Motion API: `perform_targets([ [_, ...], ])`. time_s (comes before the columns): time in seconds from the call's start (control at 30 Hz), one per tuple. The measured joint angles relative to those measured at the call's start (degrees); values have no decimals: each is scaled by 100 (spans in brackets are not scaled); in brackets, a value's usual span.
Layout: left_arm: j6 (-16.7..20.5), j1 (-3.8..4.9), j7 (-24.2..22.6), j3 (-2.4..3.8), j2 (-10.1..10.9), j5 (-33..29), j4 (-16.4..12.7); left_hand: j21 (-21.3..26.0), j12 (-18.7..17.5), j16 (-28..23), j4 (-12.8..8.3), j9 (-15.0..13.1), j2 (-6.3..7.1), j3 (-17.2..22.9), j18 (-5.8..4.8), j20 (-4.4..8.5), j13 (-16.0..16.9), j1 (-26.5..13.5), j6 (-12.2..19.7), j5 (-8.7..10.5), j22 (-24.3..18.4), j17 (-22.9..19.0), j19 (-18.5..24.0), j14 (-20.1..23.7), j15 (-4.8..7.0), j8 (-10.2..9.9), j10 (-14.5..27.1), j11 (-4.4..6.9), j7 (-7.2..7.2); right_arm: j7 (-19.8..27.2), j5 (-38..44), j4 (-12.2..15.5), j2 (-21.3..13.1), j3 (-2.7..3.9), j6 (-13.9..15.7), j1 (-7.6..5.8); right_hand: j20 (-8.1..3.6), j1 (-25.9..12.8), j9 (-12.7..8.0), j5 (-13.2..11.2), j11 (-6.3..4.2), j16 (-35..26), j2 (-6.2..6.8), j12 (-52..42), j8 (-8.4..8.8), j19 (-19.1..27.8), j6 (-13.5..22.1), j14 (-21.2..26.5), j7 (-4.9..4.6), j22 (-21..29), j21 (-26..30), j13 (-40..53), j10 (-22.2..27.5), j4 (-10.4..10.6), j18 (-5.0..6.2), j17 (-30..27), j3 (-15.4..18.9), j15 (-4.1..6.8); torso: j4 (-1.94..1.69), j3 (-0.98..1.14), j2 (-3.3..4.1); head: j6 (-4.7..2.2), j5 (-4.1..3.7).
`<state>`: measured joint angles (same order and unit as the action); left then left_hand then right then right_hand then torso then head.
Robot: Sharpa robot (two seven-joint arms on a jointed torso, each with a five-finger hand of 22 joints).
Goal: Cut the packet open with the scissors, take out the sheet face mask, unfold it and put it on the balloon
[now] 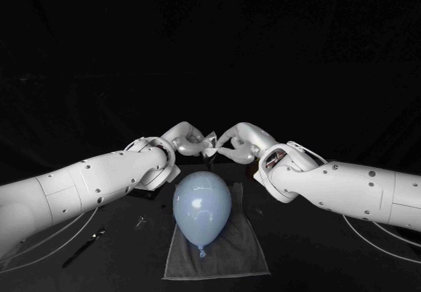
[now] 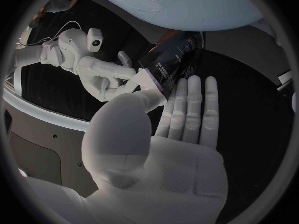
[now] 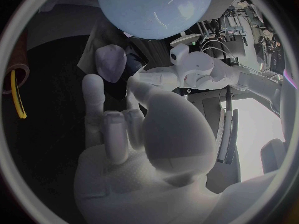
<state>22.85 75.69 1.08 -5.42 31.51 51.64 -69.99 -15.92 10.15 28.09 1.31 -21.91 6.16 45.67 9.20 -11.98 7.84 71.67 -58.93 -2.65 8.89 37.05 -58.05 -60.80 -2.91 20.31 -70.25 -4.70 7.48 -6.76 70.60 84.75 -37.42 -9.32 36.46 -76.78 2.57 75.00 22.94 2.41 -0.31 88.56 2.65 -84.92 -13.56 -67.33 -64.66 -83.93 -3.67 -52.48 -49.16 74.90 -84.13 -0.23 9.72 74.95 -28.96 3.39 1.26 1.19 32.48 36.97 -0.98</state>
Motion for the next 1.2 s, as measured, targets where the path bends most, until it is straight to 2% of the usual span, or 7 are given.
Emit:
perform_targets([
  [0.33, -4, 0, -14, -2, 4, -22, 28, 0, 0, 0, 0, 0, -4, 0, 0, 0, 2, 4, 1, 2, 0, -1, 0, -1, -1, 0, -20, 20, 0, 93, 13, 165, -129, 45, 151, 0, 0, 0, 0, -2, 0, 16, 0, 0, 0, 0, -8, 1, 30, -15, -22, 3, 0, 0, -3, -1, 1, -1, -5, -1, -1, 6, -3],
  [0.77, -20, 0, -37, -6, -1, -103, -37, -26, 0, 0, 0, 0, -22, 0, -1, 21, 1, -14, 2, -2, 22, -2, 22, -1, -1, 0, -19, 19, 0, 128, 14, 98, -42, 53, 169, -9, 0, -29, 0, 24, -19, 16, 30, 36, 0, 5, -2, -20, 16, 111, 112, 5, 20, -16, -8, -4, -14, 20, -9, -7, 1, 10, 5],
  [0.9, -24, 0, -42, -6, -3, -117, -47, -26, 0, 0, 0, 0, -27, 0, -1, 21, 1, -20, 3, -2, 29, -2, 21, -1, -2, 0, -19, 19, 0, 128, 8, 92, -38, 53, 106, -15, 21, -117, 133, 45, -11, -122, 118, 263, -78, 246, 239, -20, -89, 387, 454, 5, 19, -30, -10, -4, 4, 20, -9, -7, 1, 11, 11],
  [0.93, -24, 0, -44, -6, -3, -121, -49, -26, 0, 0, 0, 0, -27, 0, -1, 21, 0, -20, 3, -2, 30, -2, 21, -1, -1, 0, -19, 19, 0, 128, 5, 94, -41, 53, 79, -16, 43, -190, 335, 47, 47, -182, 189, 365, 1, 345, 373, -21, -143, 496, 598, 4, 25, -21, -11, -3, 74, 4, -9, -7, 1, 11, 11],
  [0.97, -25, 0, -45, -6, -4, -123, -50, -26, 0, 0, 0, 0, -27, 0, -1, 21, 0, -20, 3, -2, 29, -2, 21, -2, -2, -1, -19, 19, 0, 128, 2, 97, -47, 53, 57, -17, 76, -263, 340, 47, 116, -240, 261, 476, 107, 387, 515, -14, -202, 535, 663, 4, 29, -12, -11, -3, 141, -57, -9, -7, 1, 11, 14],
  [1.1, -26, 0, -48, -6, -5, -129, -51, -26, 0, 0, 0, 0, -26, 0, -1, 21, 0, -21, 3, -2, 30, -9, 21, -2, -2, -7, -19, 19, 0, 161, -9, 154, -99, 53, -37, -21, 225, -395, 183, 47, 362, -456, 543, 920, 493, 536, 1070, -8, -469, 613, 838, 3, 75, -7, -40, 0, 374, -284, -9, -7, 1, 3, 31],
  [1.2, -27, 0, -49, -6, -4, -132, -50, -49, 0, 0, 0, 0, -26, 0, -1, 21, 0, -21, 3, -2, 37, -9, 21, -2, -2, -11, -19, 18, 0, 217, -14, 215, -141, 53, -101, -21, 305, -328, 131, 47, 461, -579, 636, 1141, 640, 615, 1262, 32, -547, 658, 946, 0, 196, -32, -45, 0, 493, -343, -7, -7, 1, -1, 37],
])
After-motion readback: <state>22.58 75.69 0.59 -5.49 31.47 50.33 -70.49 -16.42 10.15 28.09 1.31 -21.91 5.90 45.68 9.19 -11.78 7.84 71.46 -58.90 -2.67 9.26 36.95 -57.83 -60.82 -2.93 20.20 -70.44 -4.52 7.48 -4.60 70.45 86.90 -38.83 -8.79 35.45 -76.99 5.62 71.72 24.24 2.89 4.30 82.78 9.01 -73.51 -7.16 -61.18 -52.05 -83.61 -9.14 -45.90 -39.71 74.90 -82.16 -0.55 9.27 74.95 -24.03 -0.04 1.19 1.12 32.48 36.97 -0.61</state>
